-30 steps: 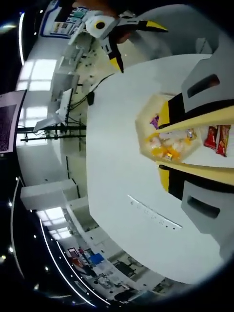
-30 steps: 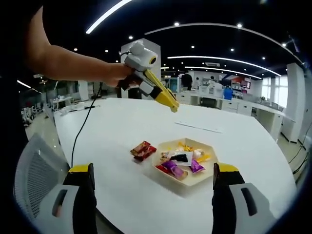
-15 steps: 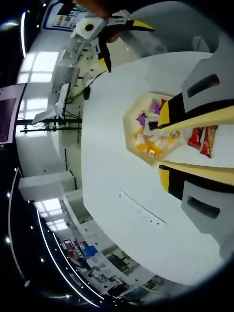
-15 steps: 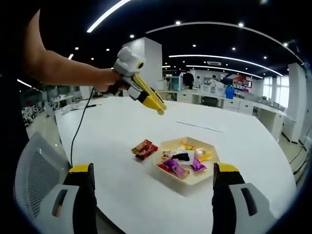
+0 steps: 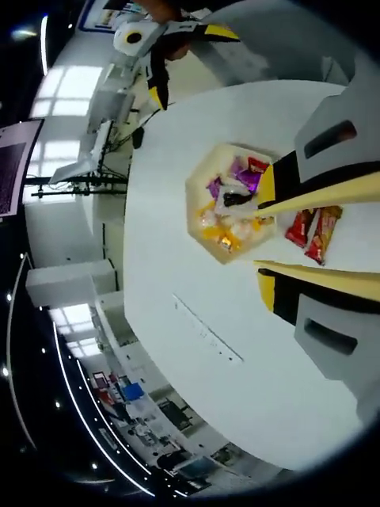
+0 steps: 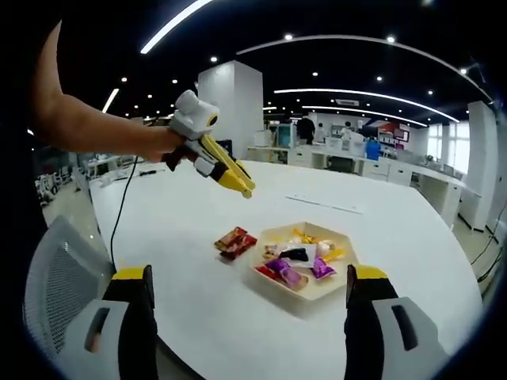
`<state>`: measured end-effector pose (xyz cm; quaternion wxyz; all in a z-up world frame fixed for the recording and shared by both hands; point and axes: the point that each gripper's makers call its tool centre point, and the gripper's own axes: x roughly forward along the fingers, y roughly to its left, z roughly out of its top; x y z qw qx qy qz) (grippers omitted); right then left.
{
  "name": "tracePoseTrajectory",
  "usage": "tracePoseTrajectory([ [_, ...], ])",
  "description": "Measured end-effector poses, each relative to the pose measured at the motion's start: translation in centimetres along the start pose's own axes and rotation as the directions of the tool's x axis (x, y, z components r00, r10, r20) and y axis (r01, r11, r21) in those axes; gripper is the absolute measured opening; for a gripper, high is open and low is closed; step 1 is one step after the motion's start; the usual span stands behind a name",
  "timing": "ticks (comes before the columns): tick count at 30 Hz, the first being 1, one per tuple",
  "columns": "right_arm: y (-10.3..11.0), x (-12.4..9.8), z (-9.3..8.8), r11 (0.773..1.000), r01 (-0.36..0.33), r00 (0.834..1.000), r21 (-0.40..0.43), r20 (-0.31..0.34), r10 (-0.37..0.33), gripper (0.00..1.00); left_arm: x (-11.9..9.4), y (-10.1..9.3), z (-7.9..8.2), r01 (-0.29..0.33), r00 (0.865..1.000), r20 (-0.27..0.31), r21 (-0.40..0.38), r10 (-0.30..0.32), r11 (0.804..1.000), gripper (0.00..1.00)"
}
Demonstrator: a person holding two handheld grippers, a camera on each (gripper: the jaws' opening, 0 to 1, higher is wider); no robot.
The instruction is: Place the target food into the container with the food tongs after gripping and lifting it, then release it inside without dropping or visibly crushing the food.
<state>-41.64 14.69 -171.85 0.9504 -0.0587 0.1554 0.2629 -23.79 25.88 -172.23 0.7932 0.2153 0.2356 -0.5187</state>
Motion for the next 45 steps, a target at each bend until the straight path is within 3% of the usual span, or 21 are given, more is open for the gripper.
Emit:
tracePoseTrajectory([
  [16,0.1,0.1,-0.1,1.000,-0.001,1.000,0.005,-0.007,0.001,0.99,1.0,-0.5,-6.7,-0.075,0.995,-0.075,-0.119,0.066,0.990,0.26],
  [22,0.1,0.1,-0.2,1.000,-0.004,1.000,0.006,-0.013,0.004,0.99,1.7,-0.4,-8.4,-0.118,0.989,-0.112,-0.161,0.101,0.980,0.26],
  [27,0.1,0.1,-0.2,1.000,-0.001,1.000,0.010,-0.013,0.001,0.99,2.1,-0.3,-10.1,-0.176,0.974,-0.175,-0.187,0.143,0.966,0.26],
  [32,0.0,0.1,-0.2,1.000,0.001,1.000,0.010,-0.014,-0.001,0.99,2.1,-0.4,-10.8,-0.214,0.968,-0.189,-0.270,0.166,0.939,0.26],
  [34,0.0,0.1,-0.2,1.000,0.000,1.000,0.012,-0.014,0.000,0.99,2.2,-0.4,-10.7,-0.230,0.969,-0.176,-0.367,0.175,0.901,0.27],
  [37,0.0,0.1,-0.3,1.000,0.001,1.000,0.011,-0.016,-0.001,0.99,2.1,0.1,-11.3,-0.279,0.954,-0.215,-0.375,0.210,0.884,0.27],
  [45,0.0,0.1,-0.3,1.000,0.003,1.000,0.011,-0.018,-0.003,0.99,2.8,-0.2,-11.3,-0.275,0.954,-0.221,-0.381,0.202,0.883,0.27],
])
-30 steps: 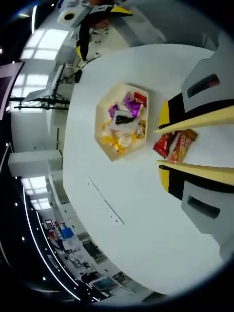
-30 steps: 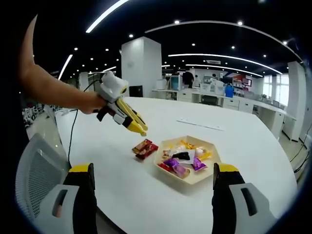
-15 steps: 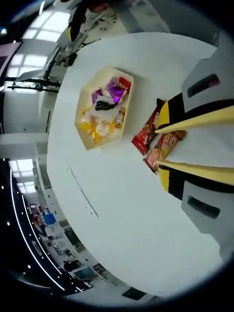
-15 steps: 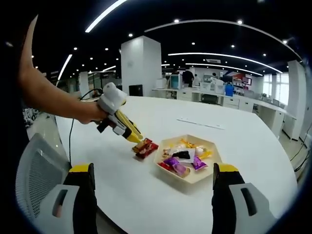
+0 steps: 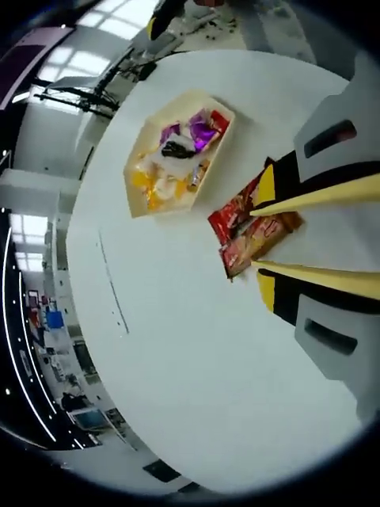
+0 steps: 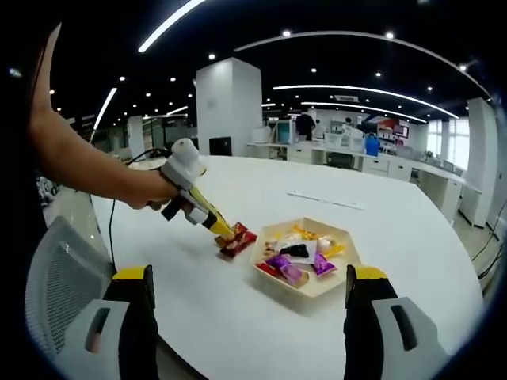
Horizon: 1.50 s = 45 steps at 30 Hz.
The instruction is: Place the target food into the container with the food tongs after gripping and lifting it, then release it inside without dropping or visibly crushing the food.
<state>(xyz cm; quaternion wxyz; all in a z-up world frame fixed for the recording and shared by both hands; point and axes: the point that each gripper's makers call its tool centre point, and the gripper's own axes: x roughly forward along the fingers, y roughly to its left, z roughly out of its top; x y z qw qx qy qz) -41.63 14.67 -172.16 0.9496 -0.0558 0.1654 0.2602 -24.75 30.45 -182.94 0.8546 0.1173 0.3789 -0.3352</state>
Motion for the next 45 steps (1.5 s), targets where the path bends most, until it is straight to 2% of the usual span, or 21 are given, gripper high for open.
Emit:
tracePoseTrajectory([
  [8,-0.1,0.0,0.0,1.000,0.003,1.000,-0.001,-0.001,-0.003,0.99,0.2,-0.1,-0.2,-0.016,1.000,-0.019,-0.025,0.015,1.000,0.27],
  [12,-0.1,0.0,0.0,1.000,0.003,1.000,-0.002,0.000,-0.003,0.98,0.0,-0.3,-0.4,-0.008,1.000,-0.028,-0.005,0.008,1.000,0.25],
  [15,0.0,0.0,0.0,1.000,0.002,1.000,-0.002,0.001,-0.002,0.98,-0.4,-0.4,-0.9,0.016,0.999,-0.042,0.022,-0.015,1.000,0.25],
  [16,0.0,0.0,0.0,1.000,0.002,1.000,-0.003,0.002,-0.002,0.98,-0.6,-0.7,-1.2,0.055,0.998,-0.046,0.057,-0.052,0.997,0.25],
  [17,-0.1,0.0,0.1,1.000,0.003,1.000,-0.003,0.003,-0.003,0.98,-0.8,-0.8,-1.5,0.066,0.997,-0.053,0.053,-0.063,0.996,0.25],
  [18,-0.1,0.0,0.1,1.000,0.003,1.000,-0.001,0.004,-0.003,0.98,-1.3,-1.4,-1.9,0.117,0.991,-0.071,0.089,-0.111,0.989,0.25],
  [20,-0.1,0.0,0.1,1.000,0.004,1.000,-0.003,0.004,-0.004,0.98,-2.0,-1.2,-2.9,0.141,0.986,-0.109,0.123,-0.128,0.982,0.25],
  [21,-0.1,0.0,0.1,1.000,0.003,1.000,-0.003,0.005,-0.003,0.98,-2.3,-1.4,-3.2,0.168,0.981,-0.126,0.153,-0.150,0.974,0.25],
  [22,0.0,0.0,0.1,1.000,0.002,1.000,-0.003,0.006,-0.002,0.98,-2.8,-1.7,-3.7,0.217,0.971,-0.149,0.207,-0.188,0.954,0.25],
  [23,0.0,0.0,0.1,1.000,0.001,1.000,-0.003,0.004,-0.001,0.98,-3.1,-1.6,-4.0,0.219,0.969,-0.160,0.212,-0.187,0.952,0.25],
  [24,0.0,0.0,0.1,1.000,0.000,1.000,-0.004,0.004,0.000,0.98,-3.6,-2.0,-4.7,0.275,0.955,-0.192,0.273,-0.227,0.922,0.25],
  [27,0.0,0.0,0.1,1.000,-0.001,1.000,-0.006,0.002,0.001,0.98,-4.6,-2.2,-5.8,0.342,0.933,-0.243,0.380,-0.264,0.860,0.25],
  [28,0.0,0.0,0.1,1.000,-0.001,1.000,-0.008,0.002,0.001,0.98,-5.0,-2.2,-6.3,0.373,0.923,-0.263,0.435,-0.280,0.820,0.25],
  [29,0.1,0.0,0.1,1.000,-0.003,1.000,-0.008,0.001,0.003,0.98,-5.4,-2.2,-6.7,0.397,0.913,-0.283,0.453,-0.294,0.798,0.25],
  [30,0.1,0.0,0.1,1.000,-0.003,1.000,-0.009,0.001,0.003,0.98,-5.8,-2.0,-7.2,0.406,0.908,-0.296,0.452,-0.296,0.794,0.26],
  [32,0.1,0.0,0.0,1.000,-0.004,1.000,-0.011,-0.001,0.004,0.98,-5.9,-1.2,-7.2,0.380,0.917,-0.284,0.409,-0.280,0.830,0.26],
  [33,0.1,0.0,0.0,1.000,-0.004,1.000,-0.012,-0.002,0.004,0.98,-6.0,-0.8,-6.8,0.355,0.928,-0.254,0.378,-0.273,0.855,0.26],
  [34,0.1,0.0,0.0,1.000,-0.002,1.000,-0.014,-0.002,0.002,0.98,-6.3,-0.6,-6.8,0.347,0.930,-0.252,0.356,-0.269,0.868,0.26],
  [37,0.0,0.0,0.0,1.000,-0.001,1.000,-0.012,-0.003,0.001,0.98,-6.8,-1.1,-6.7,0.351,0.932,-0.226,0.353,-0.284,0.867,0.26],
  [42,0.1,0.1,-0.1,1.000,-0.004,1.000,-0.015,-0.006,0.003,0.98,-6.4,-1.7,-7.0,0.321,0.946,-0.169,0.373,-0.276,0.871,0.26],
  [45,0.1,0.1,-0.1,1.000,-0.003,1.000,-0.014,-0.006,0.002,0.98,-5.8,-1.1,-7.4,0.274,0.961,-0.154,0.400,-0.230,0.875,0.26],
])
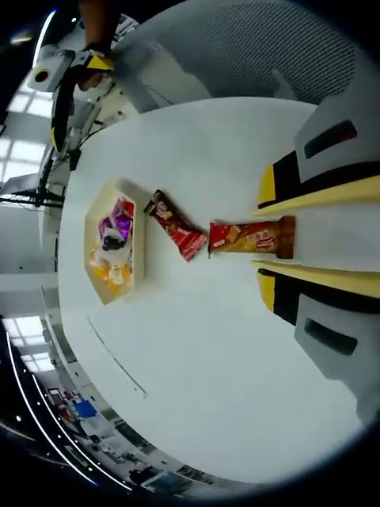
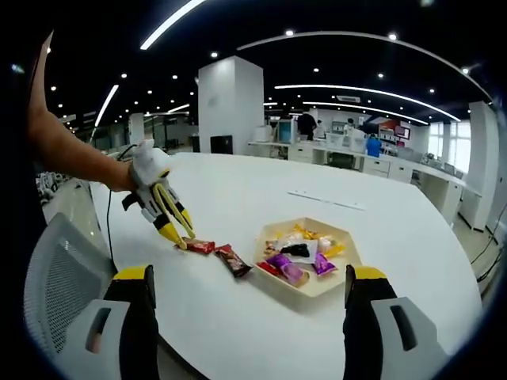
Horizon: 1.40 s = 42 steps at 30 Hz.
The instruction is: Place the target food into the container with the food tongs after gripping and lifting it, then release it inside without dropping or visibly crushing the food.
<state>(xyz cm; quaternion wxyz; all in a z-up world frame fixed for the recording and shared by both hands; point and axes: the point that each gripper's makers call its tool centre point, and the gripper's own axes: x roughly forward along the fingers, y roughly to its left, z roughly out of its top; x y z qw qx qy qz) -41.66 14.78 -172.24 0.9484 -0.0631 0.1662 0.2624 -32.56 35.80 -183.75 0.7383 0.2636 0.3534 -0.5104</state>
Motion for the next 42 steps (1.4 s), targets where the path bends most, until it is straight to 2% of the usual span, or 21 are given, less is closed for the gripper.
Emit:
tracePoseTrajectory([
  [2,0.0,0.0,0.0,1.000,0.002,1.000,0.001,-0.001,-0.002,0.98,0.1,0.1,-0.4,-0.005,1.000,0.000,-0.015,0.005,1.000,0.26],
  [3,-0.1,0.0,0.0,1.000,0.002,1.000,0.002,0.000,-0.002,0.98,0.1,0.3,0.2,-0.012,0.999,0.048,-0.020,0.013,1.000,0.26],
  [5,-0.1,0.0,0.0,1.000,0.003,1.000,0.002,-0.001,-0.003,0.98,-0.1,-0.1,-0.3,-0.010,0.999,0.035,-0.022,0.011,1.000,0.26],
  [9,0.0,0.0,-0.1,1.000,0.000,1.000,0.002,-0.001,0.000,0.98,0.0,0.3,0.0,-0.048,0.997,0.069,0.071,0.043,0.996,0.26],
  [10,0.0,0.0,-0.1,1.000,-0.001,1.000,0.001,-0.002,0.001,0.98,0.0,0.2,0.1,-0.042,0.997,0.075,0.095,0.035,0.995,0.26],
  [13,0.1,0.1,-0.1,1.000,-0.003,1.000,0.000,-0.005,0.003,0.98,0.1,-0.1,0.1,-0.015,0.998,0.066,0.049,0.012,0.999,0.23],
  [15,0.1,0.1,-0.1,1.000,-0.003,1.000,-0.001,-0.006,0.003,0.98,0.2,-0.3,0.1,-0.004,0.997,0.071,0.056,0.000,0.998,0.22],
  [18,0.0,0.0,-0.1,1.000,-0.002,1.000,0.001,-0.006,0.002,0.98,0.1,-0.4,0.1,-0.006,0.997,0.082,0.041,0.003,0.999,0.20],
  [20,0.1,0.1,-0.1,1.000,-0.002,1.000,0.000,-0.007,0.002,0.98,0.0,-0.3,0.0,-0.002,0.996,0.093,0.002,0.002,1.000,0.20],
  [27,0.1,0.0,-0.2,1.000,-0.003,1.000,0.000,-0.008,0.003,0.97,-0.4,-0.3,0.1,0.008,0.997,0.075,0.007,-0.008,1.000,0.20],
  [34,0.1,0.0,-0.1,1.000,-0.006,1.000,-0.003,-0.007,0.006,0.97,-1.6,-0.1,1.4,0.052,0.997,0.057,0.037,-0.055,0.998,0.20],
  [42,0.2,0.0,-0.1,1.000,-0.008,1.000,-0.002,-0.005,0.008,0.98,-3.9,1.4,4.7,0.075,0.994,0.076,0.084,-0.082,0.994,0.20],
])
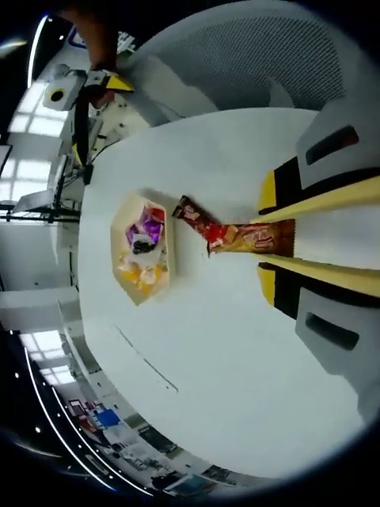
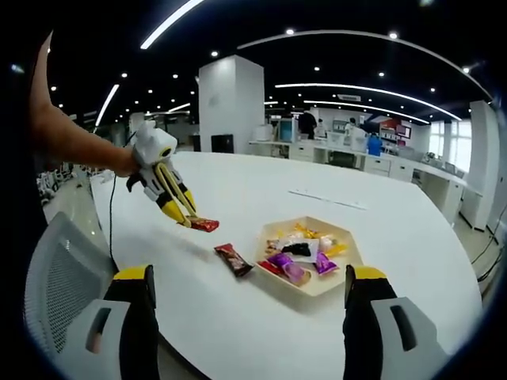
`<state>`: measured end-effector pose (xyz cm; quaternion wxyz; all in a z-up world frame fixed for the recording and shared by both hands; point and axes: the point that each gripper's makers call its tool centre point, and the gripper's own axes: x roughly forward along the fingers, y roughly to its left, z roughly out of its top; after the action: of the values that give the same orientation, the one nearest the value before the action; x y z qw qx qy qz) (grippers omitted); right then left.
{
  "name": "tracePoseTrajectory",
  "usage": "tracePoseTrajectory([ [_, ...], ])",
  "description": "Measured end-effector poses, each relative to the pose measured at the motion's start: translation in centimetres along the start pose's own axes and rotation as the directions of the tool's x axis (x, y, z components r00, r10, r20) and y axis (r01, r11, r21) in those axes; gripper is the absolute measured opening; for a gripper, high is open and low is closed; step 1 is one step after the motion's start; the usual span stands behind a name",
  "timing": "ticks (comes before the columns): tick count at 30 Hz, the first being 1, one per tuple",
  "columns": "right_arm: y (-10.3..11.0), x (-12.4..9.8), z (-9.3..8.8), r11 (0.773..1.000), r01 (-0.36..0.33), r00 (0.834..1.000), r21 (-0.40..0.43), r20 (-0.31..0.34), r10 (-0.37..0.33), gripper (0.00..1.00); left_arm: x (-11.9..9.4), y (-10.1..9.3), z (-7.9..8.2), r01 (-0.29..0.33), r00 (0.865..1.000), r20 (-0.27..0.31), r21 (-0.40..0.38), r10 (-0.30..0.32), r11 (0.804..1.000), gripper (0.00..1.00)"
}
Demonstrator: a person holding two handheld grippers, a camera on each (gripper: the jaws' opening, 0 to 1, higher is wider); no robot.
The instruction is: Place the target food into the container with the food tongs after gripping and lifting it, then release it inside without dropping or visibly crushing the food.
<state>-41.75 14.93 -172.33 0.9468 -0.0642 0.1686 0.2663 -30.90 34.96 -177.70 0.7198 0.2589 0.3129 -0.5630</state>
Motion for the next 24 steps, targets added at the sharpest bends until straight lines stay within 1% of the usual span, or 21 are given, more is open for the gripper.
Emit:
tracePoseTrajectory([
  [2,0.0,0.0,0.0,1.000,0.001,1.000,-0.007,-0.002,-0.001,0.98,-0.7,0.3,0.9,0.011,1.000,0.007,0.007,-0.011,1.000,0.20],
  [4,0.1,0.0,-0.1,1.000,-0.001,1.000,-0.013,-0.005,0.001,0.99,-1.2,0.8,1.3,0.012,1.000,0.002,0.018,-0.012,1.000,0.20],
  [7,0.2,0.0,-0.2,1.000,-0.011,1.000,-0.029,-0.012,0.011,0.99,-2.4,1.6,2.0,0.016,1.000,-0.023,0.067,-0.014,0.998,0.20],
  [8,0.5,0.0,-0.1,0.999,-0.024,1.000,-0.039,-0.005,0.024,0.99,-2.7,1.7,2.1,0.021,0.999,-0.028,0.080,-0.019,0.997,0.20],
  [10,0.6,0.0,-0.2,0.999,-0.028,1.000,-0.042,-0.010,0.027,0.99,-3.4,2.6,2.4,0.020,0.999,-0.032,0.089,-0.018,0.996,0.20],
  [15,0.5,0.1,-0.1,0.999,-0.029,1.000,-0.037,-0.007,0.029,0.99,-5.2,3.6,3.8,0.019,0.999,-0.033,0.097,-0.016,0.995,0.20],
  [20,0.4,0.0,0.1,0.999,-0.023,1.000,-0.025,0.004,0.023,0.99,-5.6,3.7,4.7,0.014,1.000,-0.022,0.099,-0.012,0.995,0.20],
  [24,0.4,0.0,0.2,1.000,-0.022,1.000,-0.014,0.008,0.022,0.99,-5.4,3.6,5.2,0.012,1.000,-0.015,0.102,-0.011,0.995,0.20],
])
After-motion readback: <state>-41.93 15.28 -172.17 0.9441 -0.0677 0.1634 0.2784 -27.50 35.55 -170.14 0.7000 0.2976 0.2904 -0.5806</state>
